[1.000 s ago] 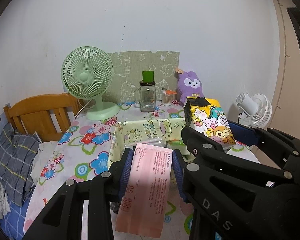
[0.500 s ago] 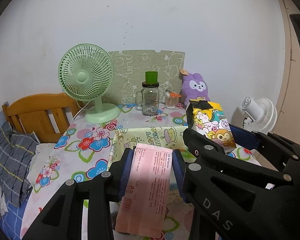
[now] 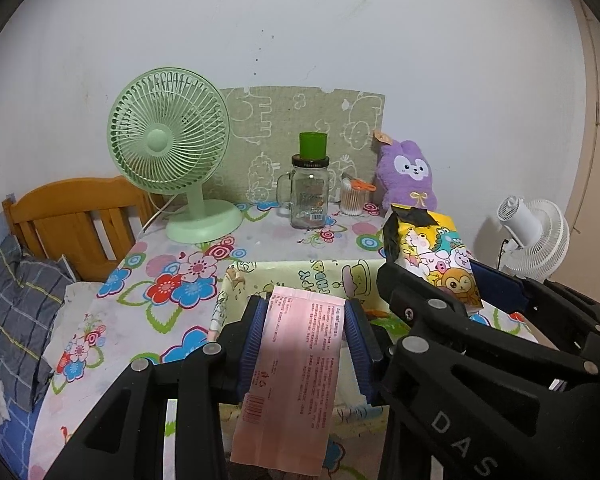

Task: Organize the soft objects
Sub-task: 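Lift the envelope with the left tool while the right tool lifts the tissue pack over the yellow box, then lower the envelope and tissue pack into the yellow box and open both tools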

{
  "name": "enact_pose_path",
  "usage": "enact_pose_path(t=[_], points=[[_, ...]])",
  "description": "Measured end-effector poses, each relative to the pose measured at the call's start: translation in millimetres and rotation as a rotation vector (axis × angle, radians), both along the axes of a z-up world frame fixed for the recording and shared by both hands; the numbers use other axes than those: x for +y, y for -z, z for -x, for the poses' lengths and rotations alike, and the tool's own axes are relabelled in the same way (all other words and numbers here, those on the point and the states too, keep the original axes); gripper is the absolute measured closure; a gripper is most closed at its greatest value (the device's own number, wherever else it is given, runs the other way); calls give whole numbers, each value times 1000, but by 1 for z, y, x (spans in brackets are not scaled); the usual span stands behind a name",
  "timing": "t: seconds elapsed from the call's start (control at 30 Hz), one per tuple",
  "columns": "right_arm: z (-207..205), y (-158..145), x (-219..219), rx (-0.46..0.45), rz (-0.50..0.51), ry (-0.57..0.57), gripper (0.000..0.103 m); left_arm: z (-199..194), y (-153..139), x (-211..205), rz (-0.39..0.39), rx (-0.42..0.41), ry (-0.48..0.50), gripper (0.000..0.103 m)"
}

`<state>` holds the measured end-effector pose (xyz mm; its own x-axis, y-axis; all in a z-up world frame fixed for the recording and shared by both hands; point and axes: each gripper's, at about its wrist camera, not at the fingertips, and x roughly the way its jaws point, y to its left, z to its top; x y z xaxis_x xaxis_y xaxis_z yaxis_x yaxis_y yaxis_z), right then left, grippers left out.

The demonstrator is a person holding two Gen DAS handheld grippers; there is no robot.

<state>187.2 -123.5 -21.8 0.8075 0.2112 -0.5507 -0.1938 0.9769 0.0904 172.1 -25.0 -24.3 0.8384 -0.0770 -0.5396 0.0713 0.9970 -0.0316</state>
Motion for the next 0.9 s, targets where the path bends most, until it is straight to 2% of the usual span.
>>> enact_pose_path(t=[0.5, 0.57, 0.63, 0.77, 0.9], points=[[-29, 21, 6, 32, -17, -34, 48, -34, 24, 8, 28, 49, -29, 62], [-32, 23, 7, 43, -22, -44, 48, -36, 26, 10, 24, 63, -34, 57], [-34, 25, 8, 48, -29, -56, 48, -36, 27, 11, 22, 73, -38, 40], [-34, 28, 12, 52, -31, -81, 48, -35, 29, 14, 16, 84, -41, 29], [-35, 33, 16, 67, -30, -98, 48, -34, 31, 16, -13, 97, -57, 26]])
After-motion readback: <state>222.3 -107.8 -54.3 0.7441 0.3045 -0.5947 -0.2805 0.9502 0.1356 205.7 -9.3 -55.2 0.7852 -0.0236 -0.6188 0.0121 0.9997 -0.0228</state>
